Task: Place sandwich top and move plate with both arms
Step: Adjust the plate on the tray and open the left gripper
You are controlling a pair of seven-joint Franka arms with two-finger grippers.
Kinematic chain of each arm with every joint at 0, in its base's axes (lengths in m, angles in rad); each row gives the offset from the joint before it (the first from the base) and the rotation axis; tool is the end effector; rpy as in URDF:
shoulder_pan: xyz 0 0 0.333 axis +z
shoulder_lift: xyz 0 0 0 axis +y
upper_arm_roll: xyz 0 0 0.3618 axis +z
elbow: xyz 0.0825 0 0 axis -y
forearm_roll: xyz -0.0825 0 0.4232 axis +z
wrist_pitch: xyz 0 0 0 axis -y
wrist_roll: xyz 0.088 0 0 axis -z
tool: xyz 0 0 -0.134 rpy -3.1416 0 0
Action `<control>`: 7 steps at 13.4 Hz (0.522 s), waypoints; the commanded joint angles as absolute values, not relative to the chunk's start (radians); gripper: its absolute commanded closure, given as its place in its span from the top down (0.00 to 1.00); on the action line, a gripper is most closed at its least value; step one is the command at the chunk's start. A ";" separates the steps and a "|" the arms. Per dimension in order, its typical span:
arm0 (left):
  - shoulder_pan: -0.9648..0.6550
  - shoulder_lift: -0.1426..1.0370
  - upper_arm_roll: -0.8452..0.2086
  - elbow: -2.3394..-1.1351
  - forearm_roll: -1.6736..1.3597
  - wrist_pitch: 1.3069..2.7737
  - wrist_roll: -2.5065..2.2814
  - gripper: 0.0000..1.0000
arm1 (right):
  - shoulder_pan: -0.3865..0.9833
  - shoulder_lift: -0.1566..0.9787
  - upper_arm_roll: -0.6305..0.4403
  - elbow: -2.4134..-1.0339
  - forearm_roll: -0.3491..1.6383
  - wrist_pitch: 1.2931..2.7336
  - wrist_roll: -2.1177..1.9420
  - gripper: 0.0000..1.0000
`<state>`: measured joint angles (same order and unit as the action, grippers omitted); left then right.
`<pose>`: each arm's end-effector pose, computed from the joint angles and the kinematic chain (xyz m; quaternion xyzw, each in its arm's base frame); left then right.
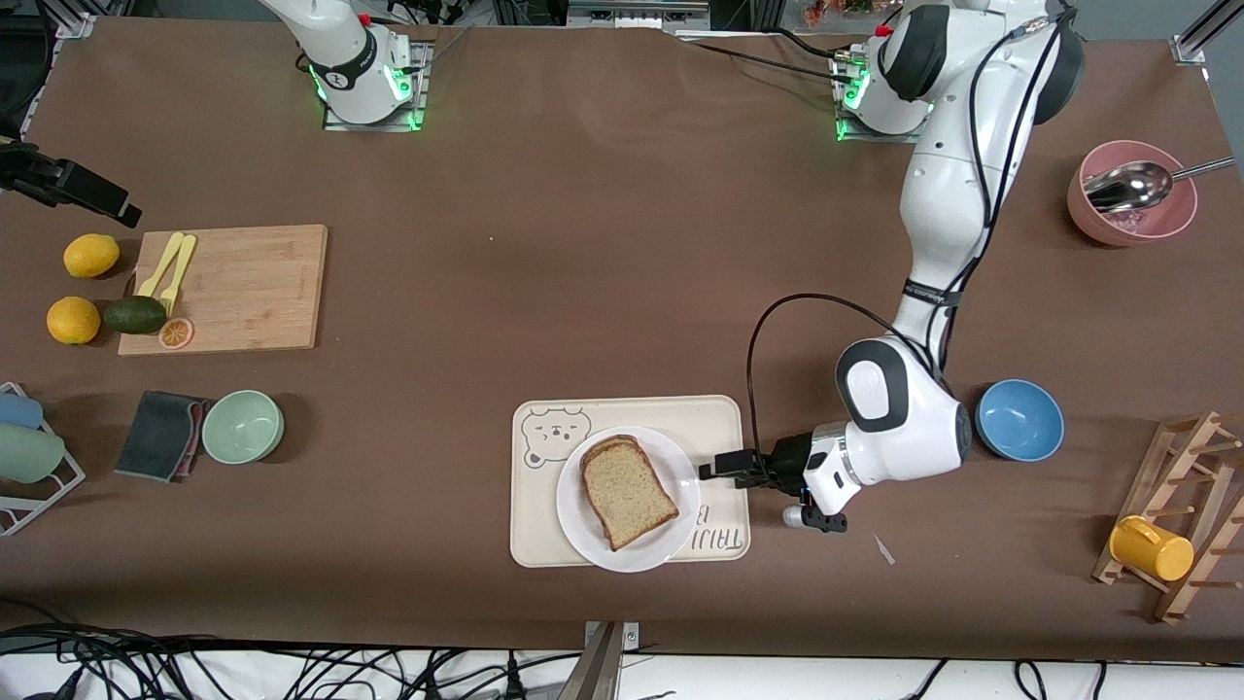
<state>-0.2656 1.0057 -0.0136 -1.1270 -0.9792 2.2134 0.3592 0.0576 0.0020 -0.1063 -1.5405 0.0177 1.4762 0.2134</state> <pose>0.8186 -0.2777 0.1959 0.9189 -0.0200 0.0510 0.3908 0.5823 -0.0258 0.6496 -0.9909 0.1301 0.0337 0.0060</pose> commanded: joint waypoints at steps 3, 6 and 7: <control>-0.226 0.878 0.000 -1.180 -0.740 2.133 0.342 1.00 | 0.052 -0.009 -0.112 -1.523 0.029 1.460 0.202 1.00; -0.206 0.812 0.038 -1.187 -0.563 2.021 0.341 1.00 | 0.052 -0.009 -0.110 -1.522 0.029 1.460 0.206 1.00; -0.204 0.789 0.055 -1.187 -0.516 1.976 0.341 1.00 | 0.052 -0.009 -0.109 -1.522 0.029 1.460 0.206 1.00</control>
<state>-0.2068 0.8674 0.0297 -1.1291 -0.5976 2.0373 0.3421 0.0574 0.0018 -0.1102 -1.5300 0.0177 1.4762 0.2134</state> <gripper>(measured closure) 0.000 0.000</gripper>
